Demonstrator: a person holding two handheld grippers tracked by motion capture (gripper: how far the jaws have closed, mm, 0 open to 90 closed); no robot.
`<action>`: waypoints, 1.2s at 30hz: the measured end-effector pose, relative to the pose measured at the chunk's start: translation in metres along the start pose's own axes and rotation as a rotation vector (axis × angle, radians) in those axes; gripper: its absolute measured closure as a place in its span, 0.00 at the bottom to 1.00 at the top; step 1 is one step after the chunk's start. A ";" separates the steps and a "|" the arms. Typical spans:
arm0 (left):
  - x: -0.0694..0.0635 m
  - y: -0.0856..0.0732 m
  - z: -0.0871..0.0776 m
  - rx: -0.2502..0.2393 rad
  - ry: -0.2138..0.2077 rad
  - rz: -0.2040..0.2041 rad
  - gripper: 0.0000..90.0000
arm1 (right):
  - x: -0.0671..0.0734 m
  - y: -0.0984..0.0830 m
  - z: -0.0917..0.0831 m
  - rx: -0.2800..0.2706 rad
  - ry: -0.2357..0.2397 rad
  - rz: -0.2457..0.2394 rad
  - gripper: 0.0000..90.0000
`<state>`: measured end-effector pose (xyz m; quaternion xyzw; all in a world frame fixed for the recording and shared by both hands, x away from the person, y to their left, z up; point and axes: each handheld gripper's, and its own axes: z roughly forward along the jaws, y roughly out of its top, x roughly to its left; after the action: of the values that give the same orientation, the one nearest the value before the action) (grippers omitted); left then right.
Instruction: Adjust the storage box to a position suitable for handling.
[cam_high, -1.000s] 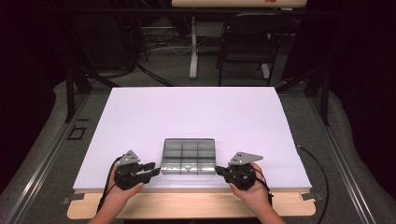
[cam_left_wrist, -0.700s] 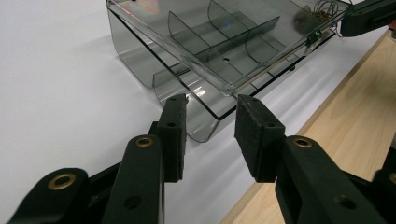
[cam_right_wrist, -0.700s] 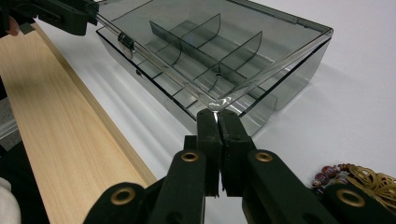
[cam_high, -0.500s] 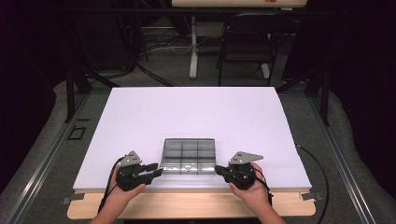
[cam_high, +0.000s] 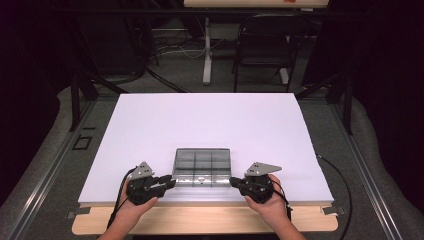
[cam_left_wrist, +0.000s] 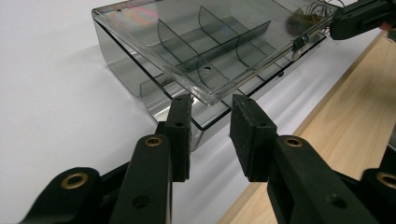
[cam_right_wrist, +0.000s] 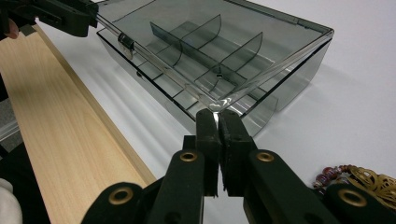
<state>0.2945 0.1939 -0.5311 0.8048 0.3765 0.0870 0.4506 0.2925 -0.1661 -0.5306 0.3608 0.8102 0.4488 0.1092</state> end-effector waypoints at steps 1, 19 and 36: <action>0.000 0.000 0.000 -0.001 0.000 -0.003 0.79 | 0.000 0.000 0.000 -0.001 0.001 0.000 0.97; -0.002 0.009 -0.007 -0.050 0.036 0.000 0.80 | 0.000 0.002 -0.001 -0.012 -0.017 -0.008 0.90; -0.005 0.015 -0.011 -0.056 0.045 0.031 0.80 | 0.000 0.015 -0.004 -0.069 -0.033 -0.006 0.93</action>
<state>0.2938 0.1929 -0.5121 0.7953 0.3714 0.1226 0.4631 0.2976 -0.1641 -0.5161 0.3619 0.7934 0.4701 0.1361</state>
